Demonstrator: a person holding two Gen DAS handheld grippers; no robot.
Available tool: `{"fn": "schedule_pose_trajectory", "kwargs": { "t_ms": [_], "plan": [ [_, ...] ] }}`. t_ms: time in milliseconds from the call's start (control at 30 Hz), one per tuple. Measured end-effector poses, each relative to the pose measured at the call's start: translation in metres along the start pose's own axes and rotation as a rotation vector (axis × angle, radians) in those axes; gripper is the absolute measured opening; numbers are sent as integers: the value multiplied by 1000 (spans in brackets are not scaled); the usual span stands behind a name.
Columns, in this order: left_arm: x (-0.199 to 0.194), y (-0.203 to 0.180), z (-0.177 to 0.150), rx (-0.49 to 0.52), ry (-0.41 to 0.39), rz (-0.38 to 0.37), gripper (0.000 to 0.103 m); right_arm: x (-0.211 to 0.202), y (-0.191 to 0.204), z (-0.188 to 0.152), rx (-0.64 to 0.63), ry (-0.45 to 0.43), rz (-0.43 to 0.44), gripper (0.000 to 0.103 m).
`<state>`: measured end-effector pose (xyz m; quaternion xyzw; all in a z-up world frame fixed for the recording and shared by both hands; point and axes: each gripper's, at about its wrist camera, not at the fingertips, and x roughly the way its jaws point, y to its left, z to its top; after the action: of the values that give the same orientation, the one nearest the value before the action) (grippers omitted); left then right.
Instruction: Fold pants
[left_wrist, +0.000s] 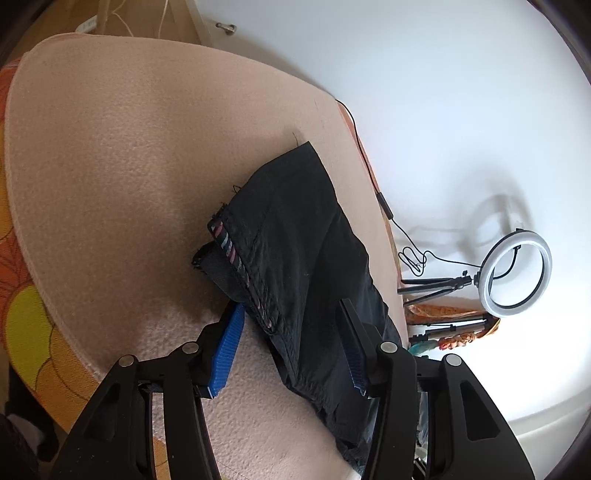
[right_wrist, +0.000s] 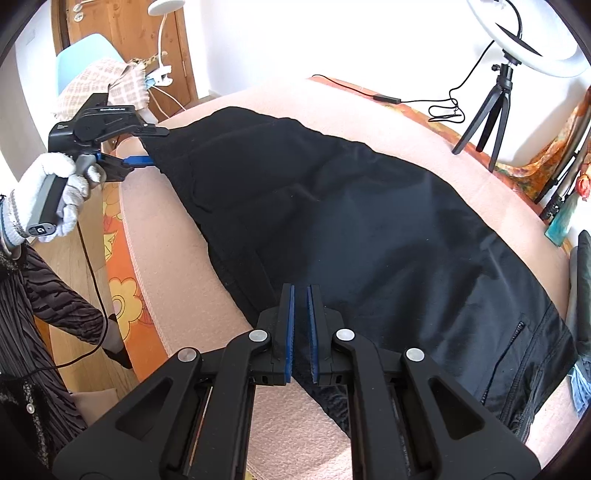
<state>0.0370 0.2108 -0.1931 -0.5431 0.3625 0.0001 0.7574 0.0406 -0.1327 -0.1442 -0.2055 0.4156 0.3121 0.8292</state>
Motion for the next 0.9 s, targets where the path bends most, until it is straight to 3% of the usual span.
{"fn": "schedule_pose_trajectory", "kwargs": {
  "t_ms": [167,300,367,400,567,667,767,900],
  "plan": [
    [14,-14,-12,54,14,-17,49,1,-1,-2,-7,9,2,8],
    [23,-19,-3,60,24,-29,46,5,-3,-2,-1,17,0,8],
    [21,-10,7,27,-6,-24,16,5,-4,-3,3,17,-3,8],
    [19,-4,12,6,-22,-26,14,6,-4,-3,6,19,-4,8],
    [21,-7,13,59,-27,-22,7,14,-10,-9,16,50,-11,8],
    [7,-36,12,162,-58,-56,7,19,-13,-12,33,70,-8,8],
    [0,-50,13,269,-101,-16,7,19,-18,-15,57,76,1,8],
    [20,-8,16,144,-34,59,7,22,-37,-25,123,104,4,8]
  ]
}}
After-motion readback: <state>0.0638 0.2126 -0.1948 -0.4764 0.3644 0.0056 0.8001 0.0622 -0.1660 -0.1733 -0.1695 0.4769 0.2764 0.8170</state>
